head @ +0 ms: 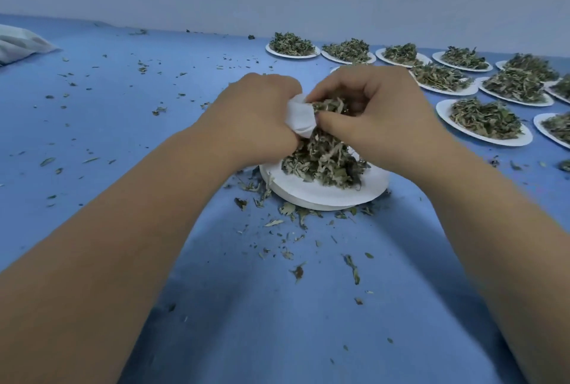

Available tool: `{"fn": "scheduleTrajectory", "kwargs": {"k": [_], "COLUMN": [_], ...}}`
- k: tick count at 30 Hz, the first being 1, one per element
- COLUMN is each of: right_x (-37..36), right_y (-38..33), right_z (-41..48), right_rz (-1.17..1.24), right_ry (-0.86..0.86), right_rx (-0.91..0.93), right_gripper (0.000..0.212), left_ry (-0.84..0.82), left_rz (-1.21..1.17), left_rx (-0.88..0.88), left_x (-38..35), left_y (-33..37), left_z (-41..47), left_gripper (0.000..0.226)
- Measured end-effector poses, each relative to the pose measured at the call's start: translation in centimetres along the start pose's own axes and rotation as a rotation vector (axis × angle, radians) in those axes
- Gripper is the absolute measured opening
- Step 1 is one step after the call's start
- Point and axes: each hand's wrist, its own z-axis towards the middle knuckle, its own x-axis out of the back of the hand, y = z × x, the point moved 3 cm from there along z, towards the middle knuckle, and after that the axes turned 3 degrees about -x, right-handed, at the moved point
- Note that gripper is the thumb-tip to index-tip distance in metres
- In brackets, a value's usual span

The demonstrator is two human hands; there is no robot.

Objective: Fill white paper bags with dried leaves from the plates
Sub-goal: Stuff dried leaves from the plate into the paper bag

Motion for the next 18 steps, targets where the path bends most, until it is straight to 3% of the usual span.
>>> {"fn": "scheduleTrajectory", "kwargs": {"k": [6,12,18], "right_x": [0.2,0.0,-0.3], "right_y": [0.7,0.9,0.5], "right_z": [0.1,-0.4,-0.4], "right_rz": [0.14,0.164,0.075], "right_ry": [0.112,-0.086,-0.046], "right_rx": [-0.07,-0.13,-0.132], "right_gripper": [0.012,0.007,0.015], "left_ry": [0.094,0.154,0.13], "left_rz": [-0.06,-0.1,-0.088], "left_rx": [-0.037,0.037,0.01], "left_x": [-1.5,-1.7,-1.7], "left_y": [-0.2,-1.1,-1.3], "left_z": [0.6,0.0,-0.4], "left_gripper": [0.027,0.019,0.018]}}
